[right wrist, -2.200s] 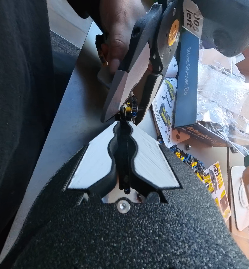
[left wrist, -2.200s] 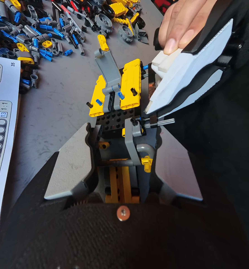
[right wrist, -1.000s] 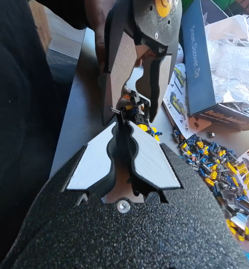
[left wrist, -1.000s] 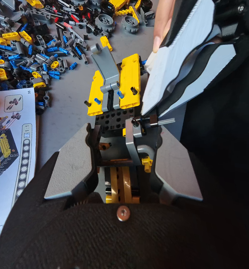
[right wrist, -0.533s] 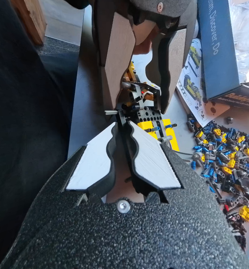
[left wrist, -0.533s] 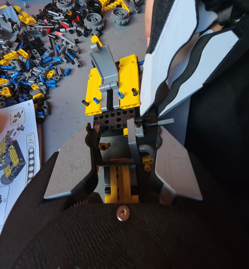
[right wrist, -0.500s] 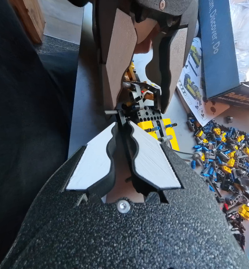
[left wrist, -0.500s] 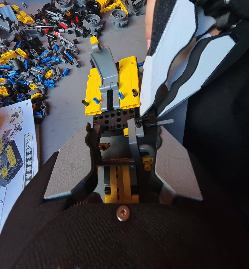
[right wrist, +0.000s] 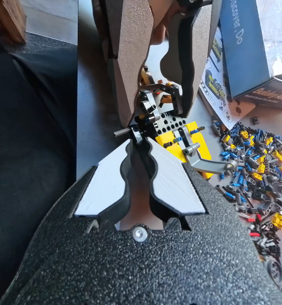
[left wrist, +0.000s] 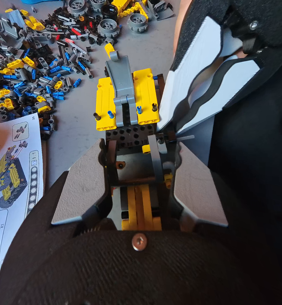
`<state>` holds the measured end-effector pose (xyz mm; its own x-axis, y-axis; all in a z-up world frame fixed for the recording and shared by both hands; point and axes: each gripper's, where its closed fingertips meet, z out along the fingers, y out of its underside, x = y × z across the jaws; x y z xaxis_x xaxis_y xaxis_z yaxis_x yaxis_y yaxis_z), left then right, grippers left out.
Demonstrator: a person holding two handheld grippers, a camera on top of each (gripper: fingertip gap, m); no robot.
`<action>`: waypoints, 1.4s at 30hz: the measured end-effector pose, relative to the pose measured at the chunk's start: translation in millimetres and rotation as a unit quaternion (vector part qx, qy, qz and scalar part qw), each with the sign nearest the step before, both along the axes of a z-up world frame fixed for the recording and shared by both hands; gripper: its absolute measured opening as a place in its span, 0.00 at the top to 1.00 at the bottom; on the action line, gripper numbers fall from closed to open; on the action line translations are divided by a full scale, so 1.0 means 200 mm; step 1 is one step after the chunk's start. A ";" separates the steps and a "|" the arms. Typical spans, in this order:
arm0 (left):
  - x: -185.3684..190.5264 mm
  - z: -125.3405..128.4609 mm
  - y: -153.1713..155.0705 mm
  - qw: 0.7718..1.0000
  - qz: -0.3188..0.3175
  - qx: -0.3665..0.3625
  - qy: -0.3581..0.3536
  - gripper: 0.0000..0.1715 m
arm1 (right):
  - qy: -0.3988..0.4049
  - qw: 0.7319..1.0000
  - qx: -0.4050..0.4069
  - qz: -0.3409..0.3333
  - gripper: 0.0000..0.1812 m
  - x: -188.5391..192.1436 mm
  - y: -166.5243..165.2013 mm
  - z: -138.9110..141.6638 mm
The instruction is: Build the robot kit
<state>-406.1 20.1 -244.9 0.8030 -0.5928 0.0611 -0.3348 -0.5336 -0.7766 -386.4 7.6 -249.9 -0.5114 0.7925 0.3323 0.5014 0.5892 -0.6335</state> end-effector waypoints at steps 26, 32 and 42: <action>0.03 -0.02 0.01 0.997 0.056 -0.018 0.047 0.41 | 0.010 1.000 -0.003 -0.006 0.93 -0.01 0.00 -0.03; 0.04 -0.04 0.02 0.996 0.052 -0.002 0.077 0.41 | 0.033 0.999 0.002 0.002 0.93 -0.01 0.00 -0.05; 0.05 -0.05 0.03 0.994 0.047 0.017 0.095 0.40 | 0.111 0.988 0.101 0.041 0.92 0.00 0.01 -0.03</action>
<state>-396.9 25.4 -254.2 0.8506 -0.5128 -0.1162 -0.4268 -0.5442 -0.7223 -387.2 9.7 -256.0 -0.4679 0.6581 0.5899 0.3089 0.7471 -0.5885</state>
